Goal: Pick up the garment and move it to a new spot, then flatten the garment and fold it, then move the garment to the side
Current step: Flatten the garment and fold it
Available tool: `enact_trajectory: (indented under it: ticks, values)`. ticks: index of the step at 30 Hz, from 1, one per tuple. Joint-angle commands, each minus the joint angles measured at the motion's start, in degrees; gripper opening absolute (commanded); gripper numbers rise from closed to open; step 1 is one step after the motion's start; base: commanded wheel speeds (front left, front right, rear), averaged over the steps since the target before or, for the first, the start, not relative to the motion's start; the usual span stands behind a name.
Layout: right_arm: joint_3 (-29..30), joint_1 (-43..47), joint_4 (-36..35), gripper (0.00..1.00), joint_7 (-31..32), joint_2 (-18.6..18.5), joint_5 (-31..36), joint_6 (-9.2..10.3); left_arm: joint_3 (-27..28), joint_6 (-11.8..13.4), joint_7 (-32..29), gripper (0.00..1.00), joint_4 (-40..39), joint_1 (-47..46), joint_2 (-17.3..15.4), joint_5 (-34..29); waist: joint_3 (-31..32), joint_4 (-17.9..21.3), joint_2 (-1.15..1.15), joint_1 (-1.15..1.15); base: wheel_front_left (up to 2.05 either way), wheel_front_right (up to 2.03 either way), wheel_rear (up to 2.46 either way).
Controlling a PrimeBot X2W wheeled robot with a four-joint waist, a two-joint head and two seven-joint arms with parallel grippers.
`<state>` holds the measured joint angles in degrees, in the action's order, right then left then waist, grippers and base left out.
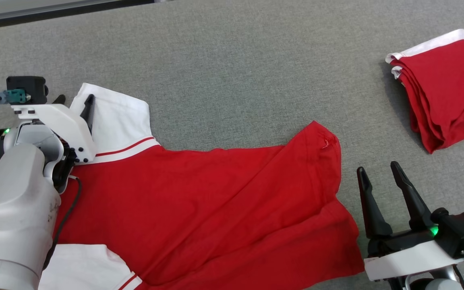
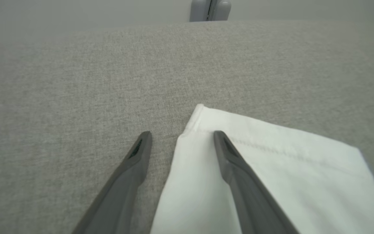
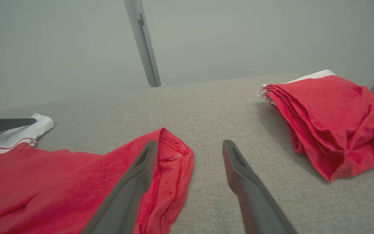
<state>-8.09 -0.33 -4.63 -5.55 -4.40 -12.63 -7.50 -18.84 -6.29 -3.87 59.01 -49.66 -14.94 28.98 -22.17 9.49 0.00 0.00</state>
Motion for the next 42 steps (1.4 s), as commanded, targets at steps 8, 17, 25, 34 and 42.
enact_trajectory:
  ticks: [8, 17, 25, 34, 42]
  values:
    - [2.91, -4.73, 3.06, 1.0, 1.44, -2.21, -1.34, 0.02, -2.77, -1.03, 4.35, 0.0, 4.8, -4.15, 1.05, 0.04, -0.84, -1.91, 0.0, 0.0, 0.0, 0.0, 0.0]
    - [-3.91, -17.21, 12.45, 1.0, 7.95, -6.26, -4.72, 0.02, -5.68, -1.15, 8.82, 0.0, 4.96, -6.88, 3.02, 1.92, -1.0, -6.2, 0.0, 0.0, 0.0, 0.0, 0.0]
    - [-8.43, -20.13, 18.47, 0.4, 17.24, -7.47, -7.43, 0.02, -8.37, -1.17, 10.6, 0.0, 4.08, -6.41, 3.3, 4.96, -0.85, -7.57, 0.0, 0.0, 0.0, 0.0, 0.0]
    - [-4.55, -22.34, 16.12, 0.0, 14.85, -9.32, -9.19, 0.03, -9.45, -1.17, 16.54, 0.0, 2.76, -7.51, 1.63, 8.19, -0.19, -8.34, 0.0, 0.0, 0.0, 0.0, 0.0]
    - [-1.5, -21.87, 15.46, 0.0, 10.4, -9.75, -12.94, 0.03, -8.0, -1.18, 18.99, 0.0, -0.72, -7.29, 0.01, 9.51, 1.26, -9.77, 0.0, 0.0, 0.0, 0.0, 0.0]
